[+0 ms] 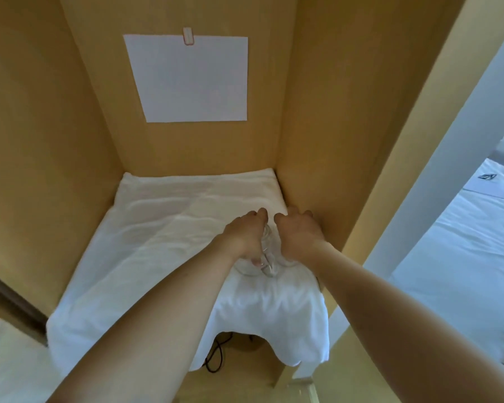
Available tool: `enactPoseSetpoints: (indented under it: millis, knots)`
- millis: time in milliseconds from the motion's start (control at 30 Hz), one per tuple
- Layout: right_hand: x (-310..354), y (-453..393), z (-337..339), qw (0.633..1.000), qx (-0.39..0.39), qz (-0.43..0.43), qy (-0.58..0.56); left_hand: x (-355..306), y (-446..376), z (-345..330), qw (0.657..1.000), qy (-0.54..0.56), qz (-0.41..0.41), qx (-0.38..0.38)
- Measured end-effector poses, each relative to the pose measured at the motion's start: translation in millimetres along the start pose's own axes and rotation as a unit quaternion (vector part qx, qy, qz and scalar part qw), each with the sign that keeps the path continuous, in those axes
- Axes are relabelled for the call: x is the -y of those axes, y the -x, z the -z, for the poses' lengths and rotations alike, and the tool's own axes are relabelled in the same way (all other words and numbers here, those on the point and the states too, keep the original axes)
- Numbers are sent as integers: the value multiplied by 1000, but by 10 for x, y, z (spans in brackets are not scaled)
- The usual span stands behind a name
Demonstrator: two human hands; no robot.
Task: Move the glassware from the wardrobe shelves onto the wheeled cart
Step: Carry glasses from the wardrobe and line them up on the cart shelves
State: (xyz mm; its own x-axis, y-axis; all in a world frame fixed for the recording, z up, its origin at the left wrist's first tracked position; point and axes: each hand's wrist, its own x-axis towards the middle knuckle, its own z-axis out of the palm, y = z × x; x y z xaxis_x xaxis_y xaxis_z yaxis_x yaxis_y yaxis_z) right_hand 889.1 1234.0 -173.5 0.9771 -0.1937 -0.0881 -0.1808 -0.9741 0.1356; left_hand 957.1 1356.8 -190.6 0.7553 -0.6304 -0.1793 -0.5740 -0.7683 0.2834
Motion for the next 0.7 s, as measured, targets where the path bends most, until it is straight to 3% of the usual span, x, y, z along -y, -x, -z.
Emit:
enactPoseSetpoints:
  millis: [200, 500, 700]
  knots:
    - [42, 117, -68, 999, -17, -27, 9, 26, 58, -44, 1000, 1, -20, -4]
    - [219, 444, -186, 994, -54, -85, -36, 157, 365, -258, 994, 26, -40, -101]
    - [83, 843, -19, 987, -120, -79, -78, 120, 732, -296, 985, 24, -57, -160]
